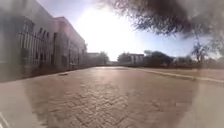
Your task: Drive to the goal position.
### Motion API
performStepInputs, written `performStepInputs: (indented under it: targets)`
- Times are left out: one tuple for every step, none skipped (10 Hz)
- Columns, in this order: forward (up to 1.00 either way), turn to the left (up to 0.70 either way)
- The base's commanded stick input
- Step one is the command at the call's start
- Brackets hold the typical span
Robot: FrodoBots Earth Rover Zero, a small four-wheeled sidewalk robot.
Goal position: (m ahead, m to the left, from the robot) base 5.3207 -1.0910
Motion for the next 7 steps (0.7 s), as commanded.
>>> performStepInputs:
  targets:
    - [1.00, 0.00]
    - [1.00, 0.00]
    - [1.00, 0.00]
    - [1.00, 0.00]
    - [1.00, 0.00]
    - [1.00, 0.00]
    - [1.00, 0.00]
